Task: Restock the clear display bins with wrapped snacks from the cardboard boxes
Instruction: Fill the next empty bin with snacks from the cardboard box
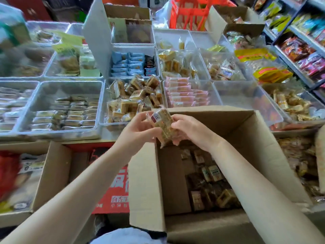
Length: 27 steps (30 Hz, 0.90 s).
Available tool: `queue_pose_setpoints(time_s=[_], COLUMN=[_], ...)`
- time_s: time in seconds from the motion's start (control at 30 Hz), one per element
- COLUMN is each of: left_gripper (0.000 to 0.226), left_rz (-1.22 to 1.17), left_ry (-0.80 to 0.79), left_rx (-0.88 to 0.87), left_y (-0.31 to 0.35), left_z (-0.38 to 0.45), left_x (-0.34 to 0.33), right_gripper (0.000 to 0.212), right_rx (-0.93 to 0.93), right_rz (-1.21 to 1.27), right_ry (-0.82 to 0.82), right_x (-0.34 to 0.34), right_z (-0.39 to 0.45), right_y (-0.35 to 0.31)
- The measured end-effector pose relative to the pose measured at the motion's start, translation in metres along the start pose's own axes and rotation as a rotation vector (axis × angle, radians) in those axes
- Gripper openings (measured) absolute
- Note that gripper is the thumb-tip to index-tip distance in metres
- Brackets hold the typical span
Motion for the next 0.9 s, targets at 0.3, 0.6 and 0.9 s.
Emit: queue_pose_setpoints(time_s=[0.3, 0.6, 0.9], left_gripper=[0.051, 0.05, 0.079], left_rz=[-0.231, -0.343, 0.495], left_ry=[0.36, 0.429, 0.425], left_rx=[0.179, 0.146, 0.127], left_y=[-0.036, -0.063, -0.114], left_z=[0.001, 0.027, 0.076], left_x=[0.197, 0.337, 0.48], right_gripper=[0.067, 0.057, 0.034], right_rx=[0.135, 0.145, -0.067], right_rz=[-0.602, -0.665, -0.307], right_ry=[0.217, 0.398, 0.439], right_x=[-0.136, -0.237, -0.251], right_z=[0.093, 0.229, 0.362], right_y=[-0.065, -0.081, -0.049])
Point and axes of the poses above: each hand's wrist, its own z-axis towards the middle knuckle, its own x-axis out of the back of the hand, y = z × x, the point moved 9 cm from there along z, towards the middle knuckle, and after that the axes turned 1 degree about z, right-handed, at the moved point
